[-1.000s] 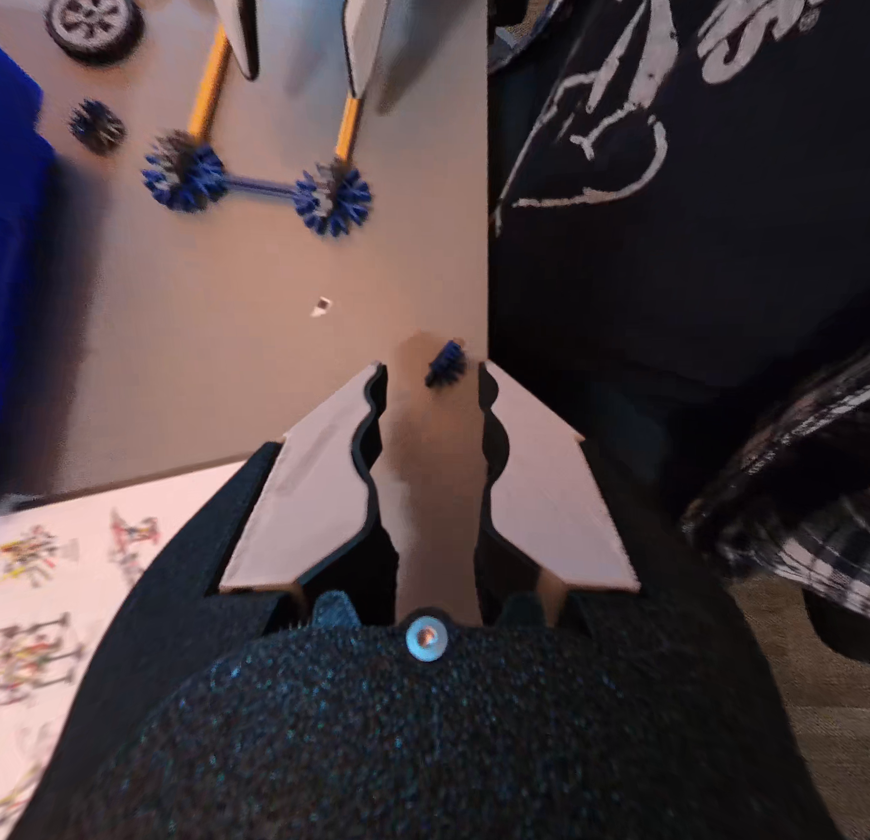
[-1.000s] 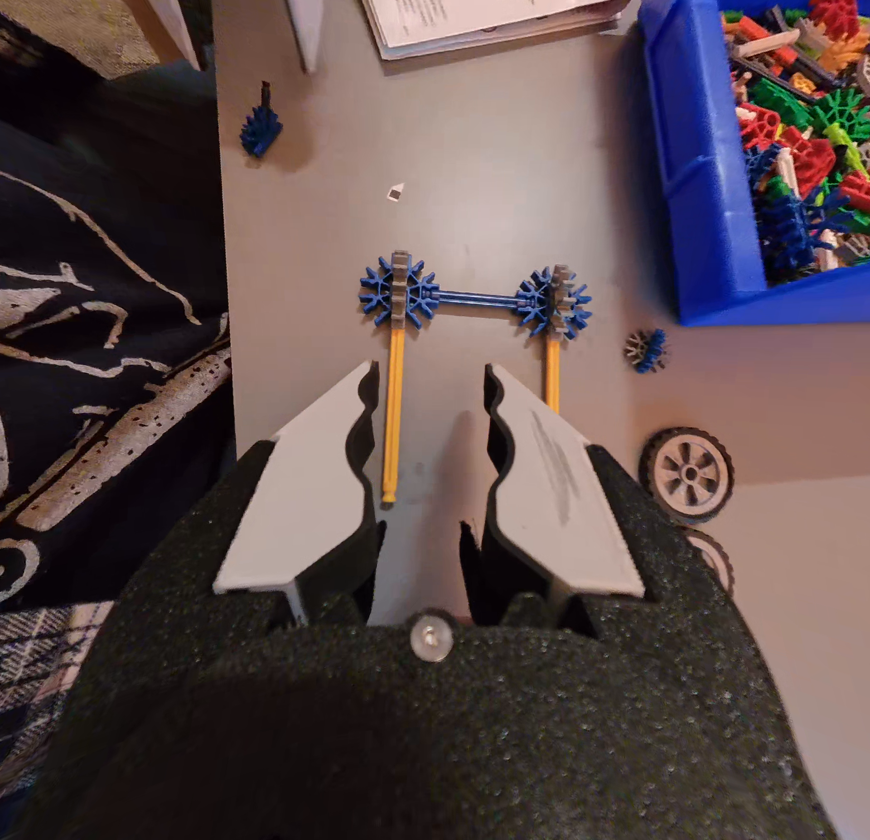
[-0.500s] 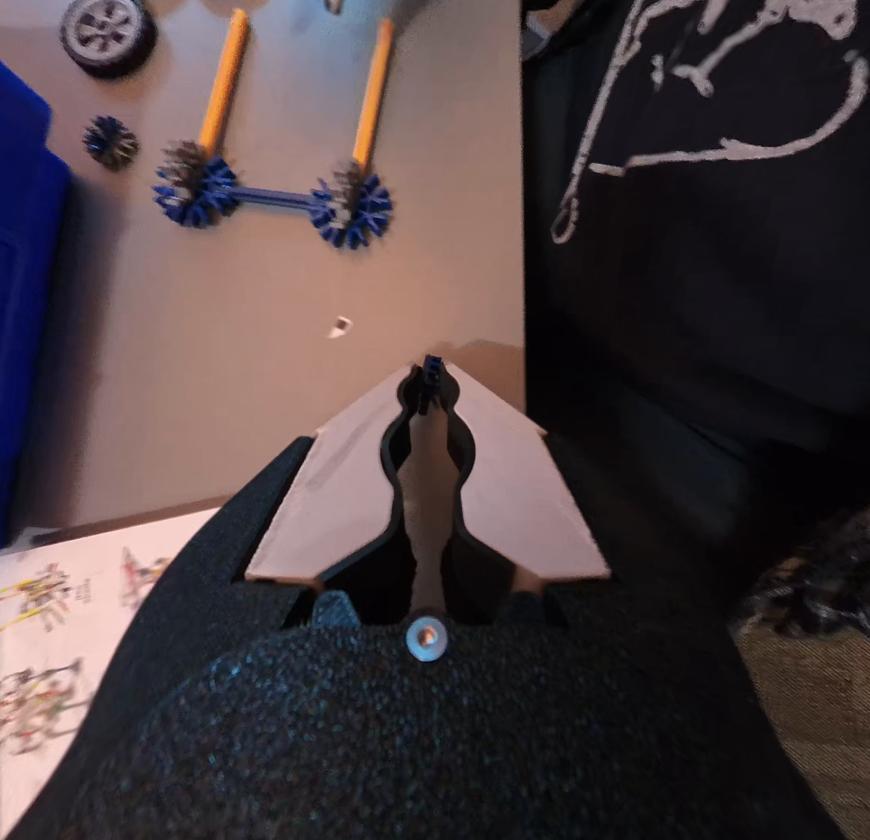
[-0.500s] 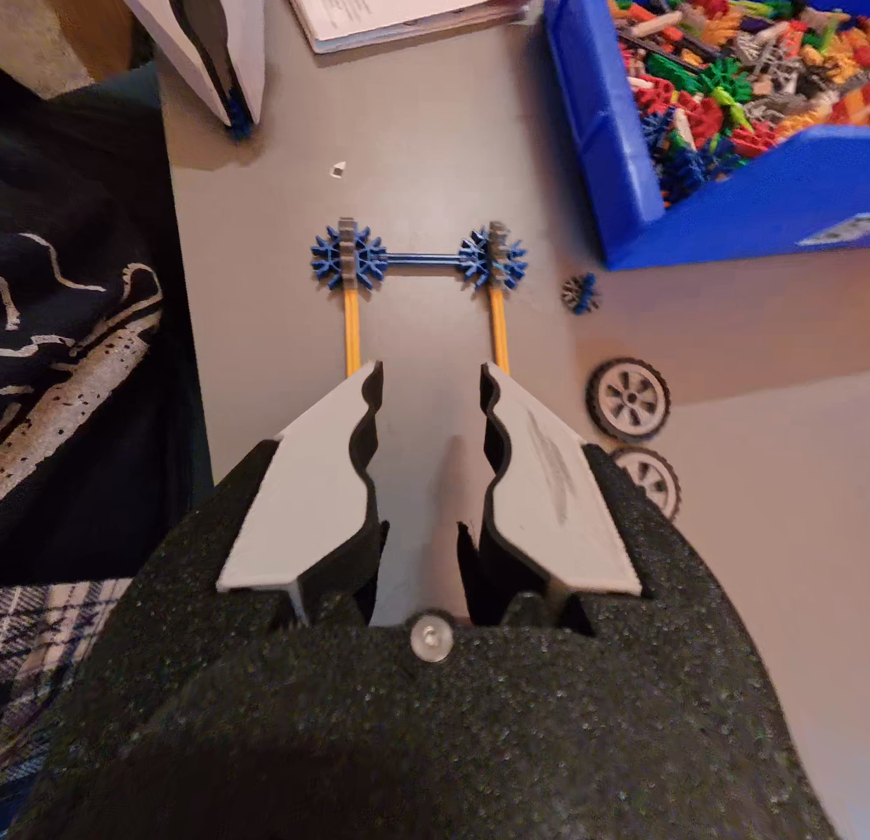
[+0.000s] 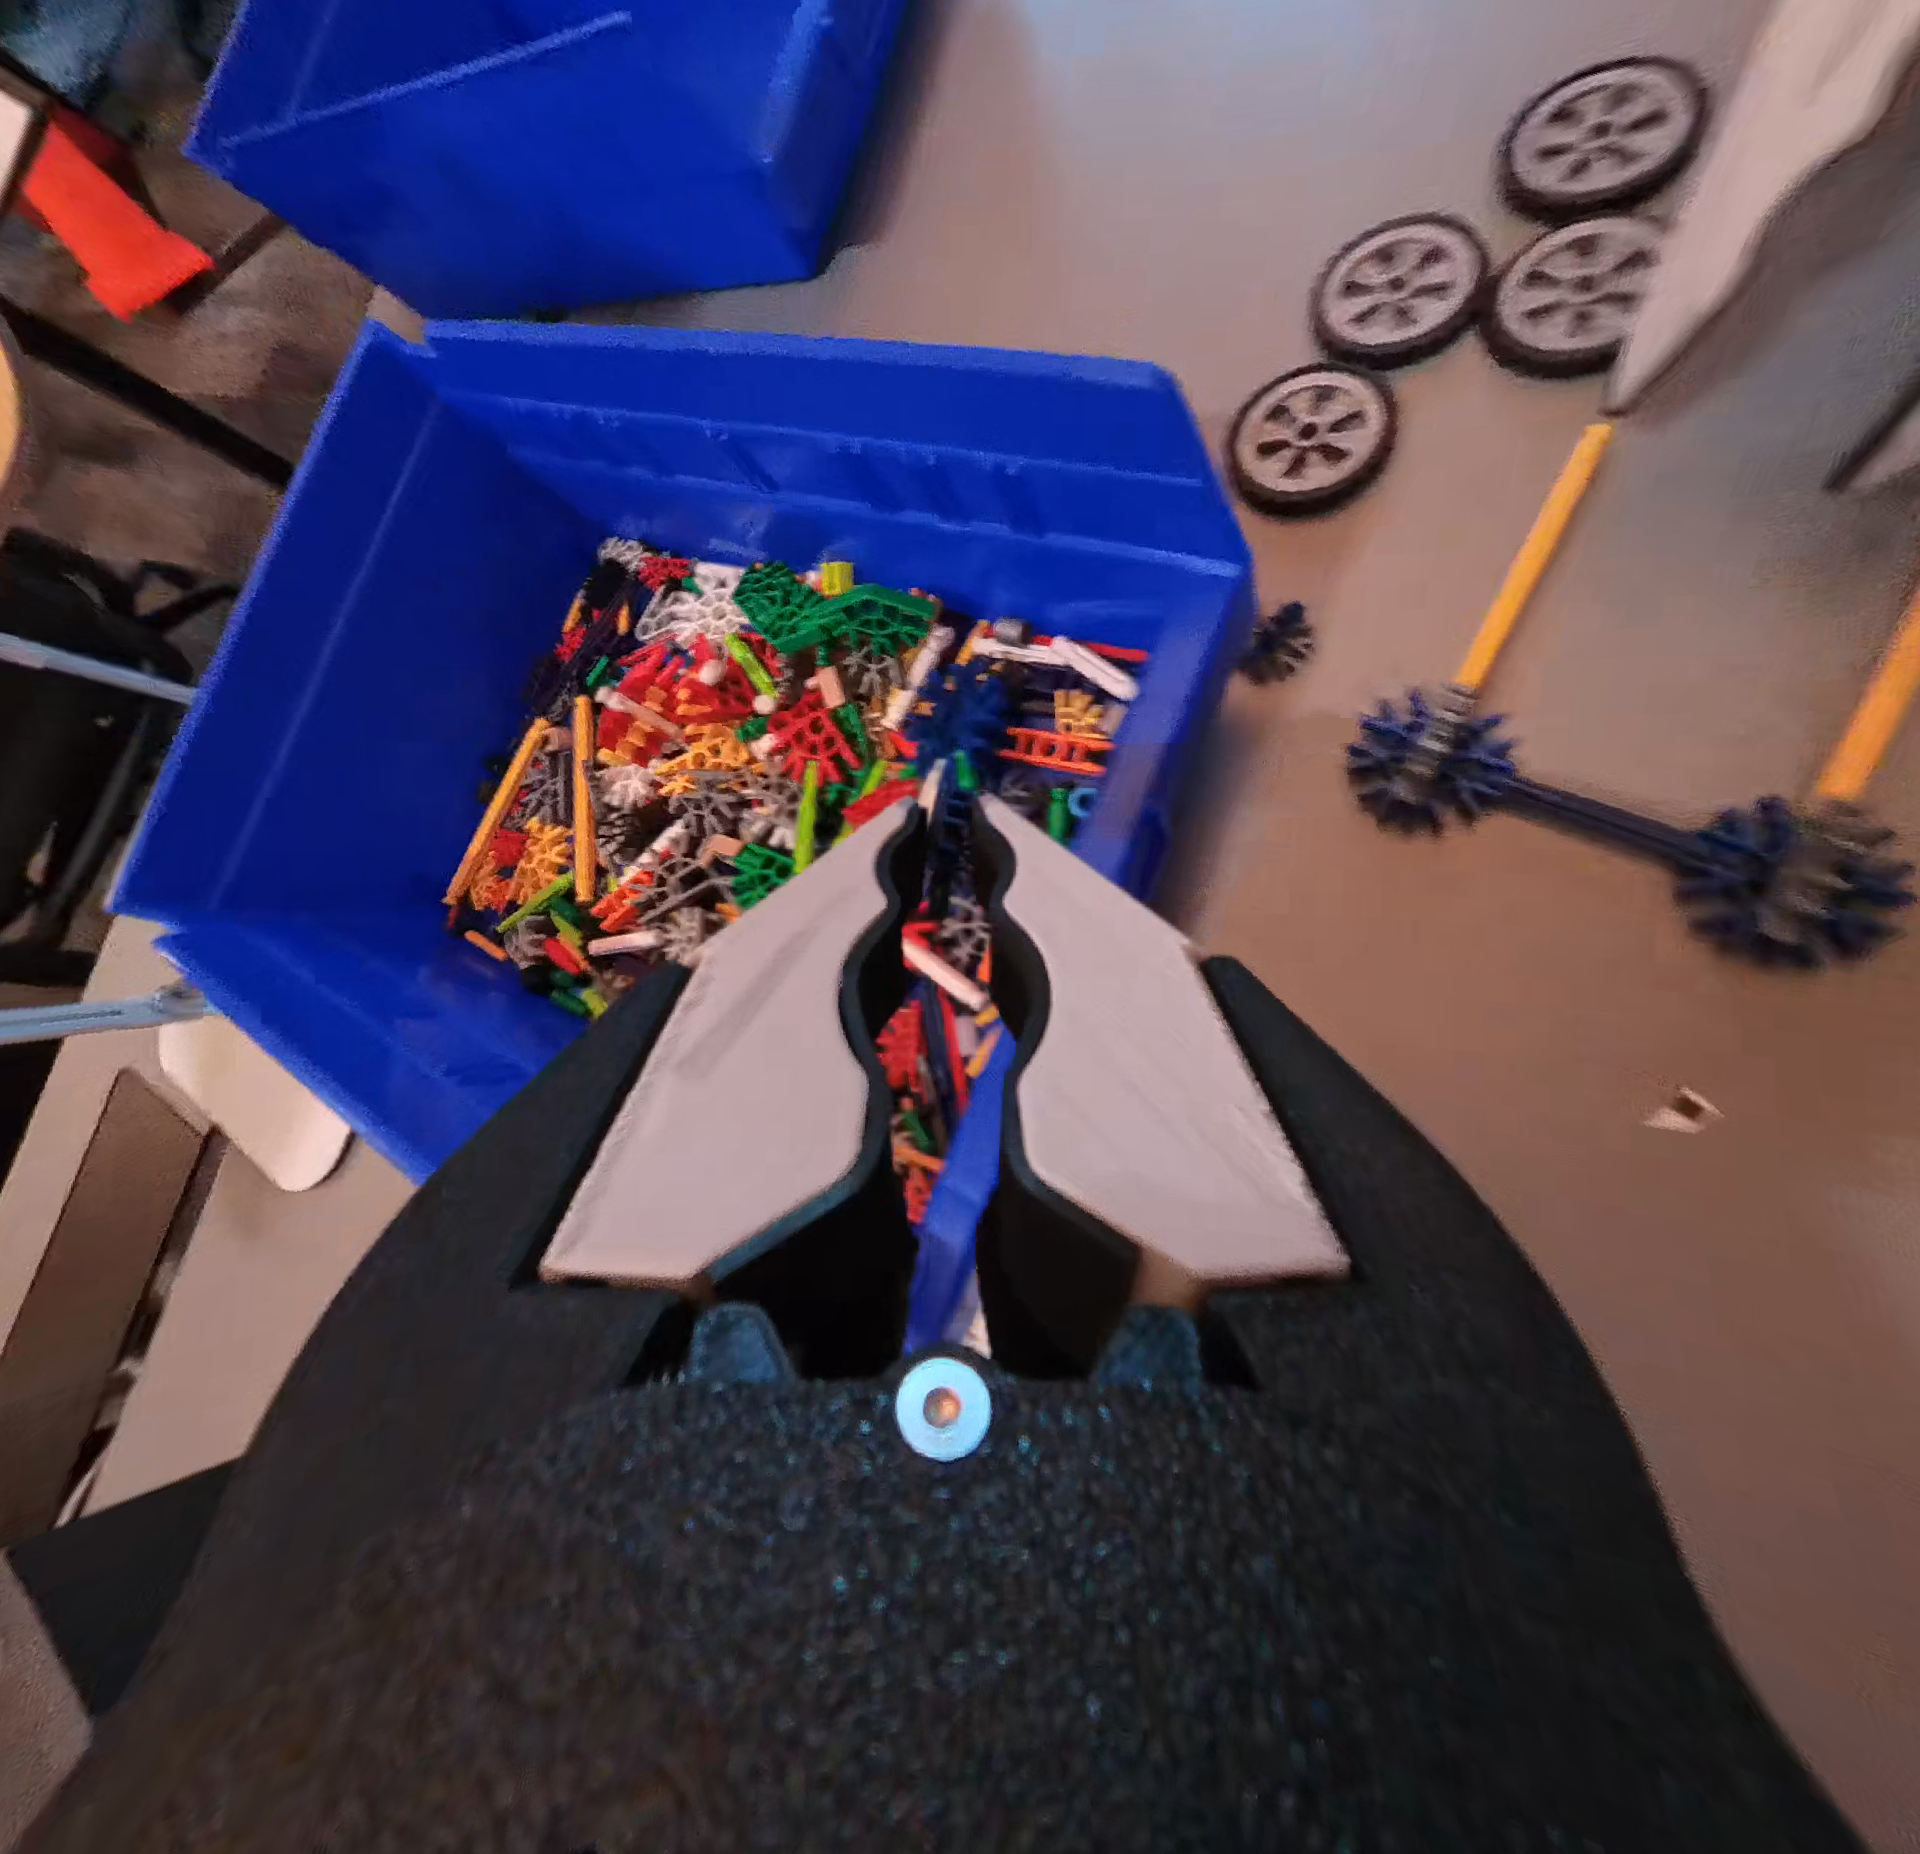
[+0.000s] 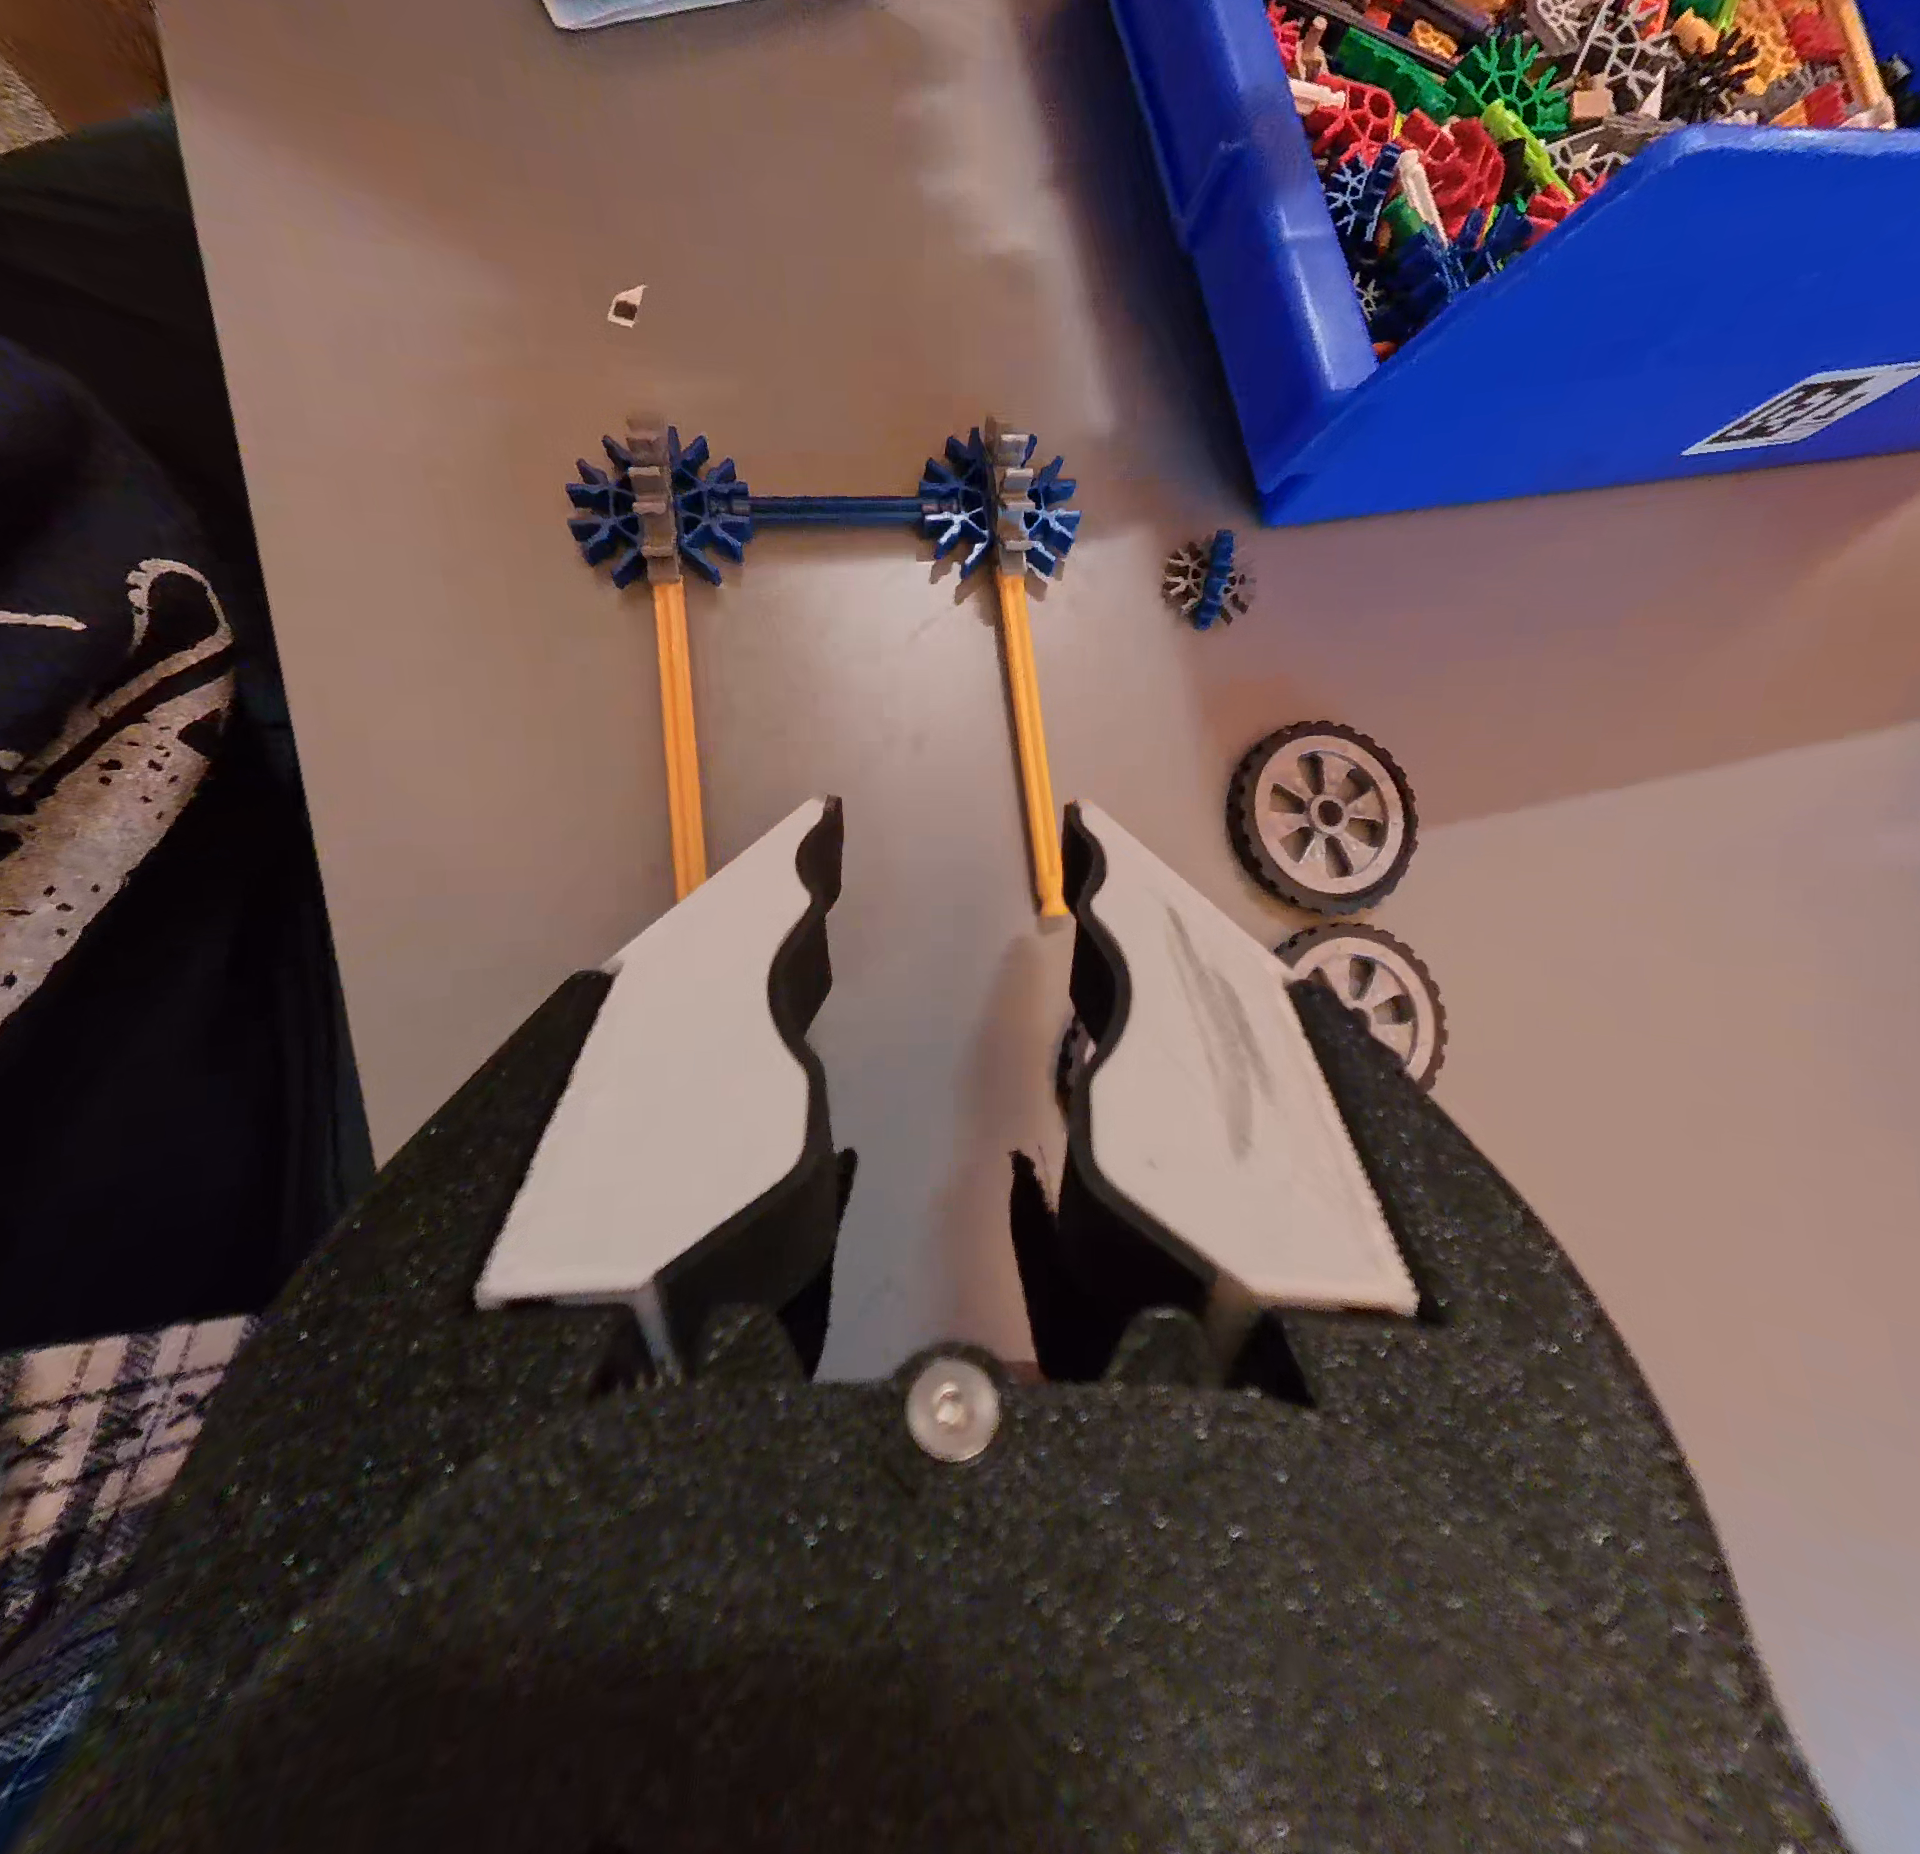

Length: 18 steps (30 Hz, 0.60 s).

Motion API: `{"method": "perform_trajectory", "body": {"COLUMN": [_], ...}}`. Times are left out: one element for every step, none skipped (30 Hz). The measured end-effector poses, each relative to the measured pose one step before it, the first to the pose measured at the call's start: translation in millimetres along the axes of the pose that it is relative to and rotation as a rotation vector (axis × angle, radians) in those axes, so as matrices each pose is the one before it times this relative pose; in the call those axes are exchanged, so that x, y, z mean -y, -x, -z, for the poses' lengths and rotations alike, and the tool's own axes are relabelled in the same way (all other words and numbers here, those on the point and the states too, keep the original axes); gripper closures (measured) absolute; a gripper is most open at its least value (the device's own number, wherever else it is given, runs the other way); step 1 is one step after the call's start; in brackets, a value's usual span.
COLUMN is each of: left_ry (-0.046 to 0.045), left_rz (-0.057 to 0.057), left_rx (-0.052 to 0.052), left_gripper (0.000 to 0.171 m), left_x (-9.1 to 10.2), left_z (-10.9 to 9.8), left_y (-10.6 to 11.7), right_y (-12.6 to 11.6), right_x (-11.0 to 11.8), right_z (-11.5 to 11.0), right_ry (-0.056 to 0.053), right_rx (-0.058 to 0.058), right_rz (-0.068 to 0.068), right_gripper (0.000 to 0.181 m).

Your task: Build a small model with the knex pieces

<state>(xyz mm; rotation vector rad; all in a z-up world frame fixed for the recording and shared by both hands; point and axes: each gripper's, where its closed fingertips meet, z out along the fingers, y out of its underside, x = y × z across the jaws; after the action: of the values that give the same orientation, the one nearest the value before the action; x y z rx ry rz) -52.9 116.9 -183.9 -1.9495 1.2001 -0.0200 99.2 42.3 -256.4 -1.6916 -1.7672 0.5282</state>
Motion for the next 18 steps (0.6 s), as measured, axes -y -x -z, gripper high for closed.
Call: {"method": "perform_trajectory", "body": {"left_ry": [0.03060, 0.04266, 0.03940, 0.03685, 0.02689, 0.00318, -0.01605, -0.00314, 0.01094, 0.00951, 0.00788, 0.01128, 0.01436, 0.01678, 0.02269, 0.01159, 0.01022, 0.02057], "left_rz": [-0.0053, -0.0080, 0.0075, 0.0126, 0.0011, -0.0078, -0.0137, -0.0095, -0.0143, -0.0234, -0.0192, -0.0126, -0.0119, -0.0050, 0.0000, 0.0007, 0.0080, 0.0028], "left_rx": [0.0227, 0.0128, 0.0272, 0.0305, 0.0032, -0.0110, -0.0142, -0.0155, -0.0182, -0.0223, -0.0228, -0.0349, -0.0402, -0.0236, -0.0206, -0.0471, -0.0501, -0.0177], "left_gripper": [0.166, 0.161, 0.152, 0.144, 0.133, 0.125, 0.126, 0.131, 0.132, 0.135, 0.142, 0.145, 0.145, 0.148, 0.149, 0.149, 0.148, 0.148], "left_x": [-2.52, -5.17, -5.21, -4.79, -3.38, 0.69, 4.14, 3.53, 2.55, 3.64, 4.34, 3.72, 2.51, 1.43, -0.30, 0.80, 1.07, -0.61], "left_z": [-6.40, -6.31, -5.08, -3.80, -3.00, -1.36, -0.32, -1.01, -2.49, -3.62, -4.71, -6.55, -7.87, -8.69, -9.14, -8.12, -7.09, -6.15], "left_y": [8.45, 6.27, 8.44, 8.89, 3.76, 0.46, -1.18, -1.41, -1.90, -2.53, -2.31, -3.59, -3.76, -0.31, 0.58, -3.64, -4.38, -0.42], "right_y": [-1.04, -1.48, -1.64, -1.53, -1.71, -1.89, -1.85, -1.79, -1.64, -1.26, -0.42, -0.04, -0.21, -0.25, -0.42, -0.69, -0.78, -0.31], "right_x": [0.64, 0.64, 0.70, 0.43, 0.14, -0.41, -0.77, -0.98, -0.84, -0.35, 0.06, 0.12, 0.02, -0.32, -0.66, -0.97, -0.75, -0.29], "right_z": [-1.30, -1.17, -1.07, -0.74, -0.79, -0.77, -0.63, -0.62, -0.48, -0.48, -0.28, -0.10, -0.07, 0.08, 0.27, 0.23, 0.33, 0.28], "right_ry": [-0.0009, -0.0016, -0.0027, -0.0032, -0.0034, -0.0026, -0.0015, -0.0004, 0.0002, -0.0009, -0.0014, -0.0016, -0.0023, -0.0020, -0.0007, -0.0001, -0.0006, -0.0018], "right_rx": [-0.0004, -0.0016, -0.0013, 0.0006, 0.0006, 0.0001, 0.0001, 0.0002, -0.0002, -0.0006, 0.0015, 0.0022, 0.0001, -0.0006, -0.0004, -0.0019, -0.0025, -0.0001], "right_rz": [0.0012, 0.0020, 0.0017, -0.0006, -0.0017, -0.0024, -0.0029, -0.0033, -0.0038, -0.0034, -0.0021, -0.0007, -0.0010, -0.0032, -0.0046, -0.0049, -0.0053, -0.0047], "right_gripper": [0.140, 0.139, 0.140, 0.140, 0.140, 0.140, 0.140, 0.140, 0.140, 0.140, 0.140, 0.140, 0.140, 0.140, 0.140, 0.140, 0.140, 0.140]}}
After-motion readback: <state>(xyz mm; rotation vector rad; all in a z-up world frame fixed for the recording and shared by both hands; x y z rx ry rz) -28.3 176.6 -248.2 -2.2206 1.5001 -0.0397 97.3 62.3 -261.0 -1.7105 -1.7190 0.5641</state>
